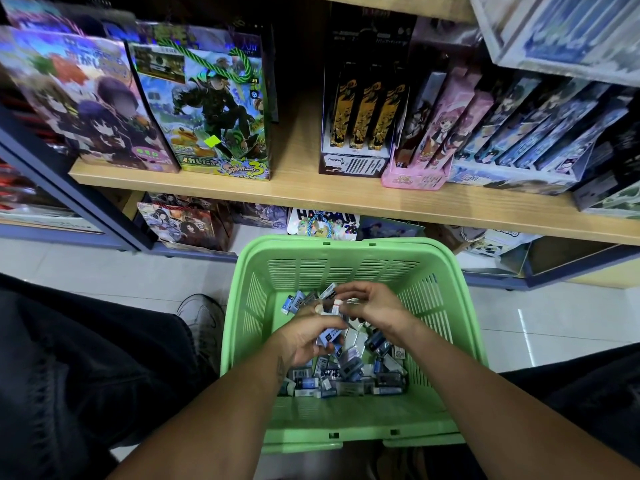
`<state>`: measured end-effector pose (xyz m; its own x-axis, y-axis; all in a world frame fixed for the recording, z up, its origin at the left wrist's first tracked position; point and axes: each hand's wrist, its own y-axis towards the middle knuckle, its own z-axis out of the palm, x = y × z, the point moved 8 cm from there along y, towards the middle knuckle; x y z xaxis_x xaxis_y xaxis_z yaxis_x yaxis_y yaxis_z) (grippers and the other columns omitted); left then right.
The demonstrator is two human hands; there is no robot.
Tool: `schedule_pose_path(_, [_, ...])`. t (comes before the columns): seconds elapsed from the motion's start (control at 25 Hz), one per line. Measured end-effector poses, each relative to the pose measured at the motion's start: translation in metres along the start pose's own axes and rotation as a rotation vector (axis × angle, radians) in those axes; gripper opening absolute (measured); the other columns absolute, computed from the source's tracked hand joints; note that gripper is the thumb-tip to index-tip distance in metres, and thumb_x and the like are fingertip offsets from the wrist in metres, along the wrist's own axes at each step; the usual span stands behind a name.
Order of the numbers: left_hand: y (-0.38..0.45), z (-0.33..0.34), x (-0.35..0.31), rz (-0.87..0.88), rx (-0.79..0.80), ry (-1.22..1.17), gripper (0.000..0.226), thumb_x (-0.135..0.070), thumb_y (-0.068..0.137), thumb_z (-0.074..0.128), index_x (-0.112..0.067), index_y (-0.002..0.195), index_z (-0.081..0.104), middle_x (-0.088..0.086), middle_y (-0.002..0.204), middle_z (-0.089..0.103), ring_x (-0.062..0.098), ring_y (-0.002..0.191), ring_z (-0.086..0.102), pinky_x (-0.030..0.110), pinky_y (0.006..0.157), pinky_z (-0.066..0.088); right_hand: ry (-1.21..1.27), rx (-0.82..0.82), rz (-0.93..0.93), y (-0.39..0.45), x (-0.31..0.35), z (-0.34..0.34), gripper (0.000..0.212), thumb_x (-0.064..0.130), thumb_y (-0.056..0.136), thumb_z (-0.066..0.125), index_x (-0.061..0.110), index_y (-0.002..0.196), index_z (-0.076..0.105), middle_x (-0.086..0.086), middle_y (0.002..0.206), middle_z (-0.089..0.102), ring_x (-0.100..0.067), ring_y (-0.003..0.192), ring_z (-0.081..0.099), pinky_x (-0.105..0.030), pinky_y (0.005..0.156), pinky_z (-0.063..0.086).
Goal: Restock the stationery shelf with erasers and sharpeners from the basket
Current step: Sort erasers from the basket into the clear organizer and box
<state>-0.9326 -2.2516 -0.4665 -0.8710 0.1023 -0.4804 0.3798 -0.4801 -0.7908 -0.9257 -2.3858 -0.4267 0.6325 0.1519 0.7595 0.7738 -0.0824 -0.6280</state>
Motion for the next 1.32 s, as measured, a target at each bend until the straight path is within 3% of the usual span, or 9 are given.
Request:
schedule_pose_path(0.2, [0.000,-0.001,-0.005,-0.015,-0.003,-0.072,0.038,0.006,0.078,0.073,-0.006,0.113,0.066,0.020,0.115,0.070,0.026,0.084,0.070,0.035,0.064,0.058,0.026,-0.005,-0.061,0.000,0.012,0.005,0.042,-0.001,0.082,0.075,0.013,0.120,0.066,-0.003,0.112,0.072,-0.019,0.102,0.070,-0.033,0.088,0.059])
schedule_pose_path(0.32, [-0.007,0.002,-0.016,-0.010,0.041,-0.146,0.042,0.006,0.078,0.075,-0.009,0.116,0.068,0.019,0.120,0.067,0.034,0.105,0.067,0.059,0.074,0.056,0.025,-0.122,0.032,-0.002,0.000,-0.015,0.031,0.007,0.075,0.082,0.006,0.103,0.069,-0.006,0.100,0.073,-0.023,0.094,0.072,-0.034,0.089,0.057])
schedule_pose_path(0.4, [-0.017,0.006,-0.024,0.004,0.049,-0.063,0.044,0.003,0.078,0.076,-0.014,0.117,0.069,0.017,0.116,0.071,0.034,0.101,0.070,0.067,0.074,0.053,0.026,-0.091,0.110,-0.009,-0.003,-0.019,0.029,0.002,0.075,0.081,0.007,0.101,0.069,-0.009,0.102,0.073,-0.024,0.095,0.072,-0.036,0.091,0.056])
schedule_pose_path(0.52, [-0.028,0.013,-0.034,-0.008,0.043,-0.018,0.050,0.006,0.074,0.077,-0.008,0.120,0.063,0.023,0.112,0.071,0.034,0.088,0.074,0.053,0.067,0.059,0.044,-0.049,0.128,-0.022,0.013,-0.027,0.027,-0.007,0.078,0.075,0.001,0.102,0.065,-0.017,0.103,0.072,-0.028,0.089,0.074,-0.040,0.083,0.060])
schedule_pose_path(0.6, [-0.038,0.018,-0.051,0.013,0.017,0.026,0.035,0.008,0.079,0.072,-0.001,0.112,0.062,0.022,0.093,0.073,0.028,0.071,0.073,0.032,0.053,0.059,0.039,-0.040,0.103,-0.035,0.034,-0.039,0.025,-0.009,0.080,0.071,-0.002,0.103,0.065,-0.019,0.102,0.072,-0.026,0.080,0.075,-0.032,0.071,0.061])
schedule_pose_path(0.68, [-0.052,0.028,-0.076,0.052,0.023,0.106,0.021,0.006,0.084,0.068,0.001,0.103,0.062,0.018,0.079,0.072,0.022,0.058,0.068,0.022,0.045,0.053,0.043,-0.030,0.062,-0.052,0.057,-0.052,0.026,-0.010,0.080,0.071,-0.002,0.104,0.067,-0.018,0.102,0.072,-0.025,0.083,0.075,-0.032,0.076,0.061])
schedule_pose_path(1.0, [-0.156,0.093,-0.167,0.202,0.154,0.568,0.034,0.011,0.084,0.066,-0.009,0.109,0.056,0.016,0.076,0.067,0.017,0.050,0.060,0.019,0.037,0.042,0.013,0.002,-0.237,-0.146,0.164,-0.075,0.023,-0.006,0.083,0.070,0.001,0.104,0.072,-0.014,0.103,0.075,-0.033,0.089,0.074,-0.039,0.080,0.061])
schedule_pose_path(1.24, [-0.268,0.126,-0.218,0.389,0.324,0.548,0.030,0.006,0.083,0.071,-0.010,0.107,0.065,0.031,0.101,0.067,0.021,0.058,0.057,0.018,0.039,0.041,-0.066,-0.110,-0.694,-0.237,0.259,-0.070,0.019,-0.003,0.083,0.074,0.013,0.093,0.078,-0.008,0.103,0.076,-0.026,0.099,0.072,-0.037,0.089,0.058])
schedule_pose_path(1.32, [-0.304,0.134,-0.235,0.478,0.300,0.484,0.035,0.006,0.077,0.075,-0.009,0.106,0.065,0.031,0.097,0.067,0.023,0.057,0.057,0.019,0.039,0.040,-0.074,-0.134,-0.821,-0.266,0.286,-0.065,0.026,-0.007,0.082,0.073,0.015,0.096,0.074,-0.002,0.101,0.076,-0.018,0.098,0.072,-0.028,0.090,0.056])
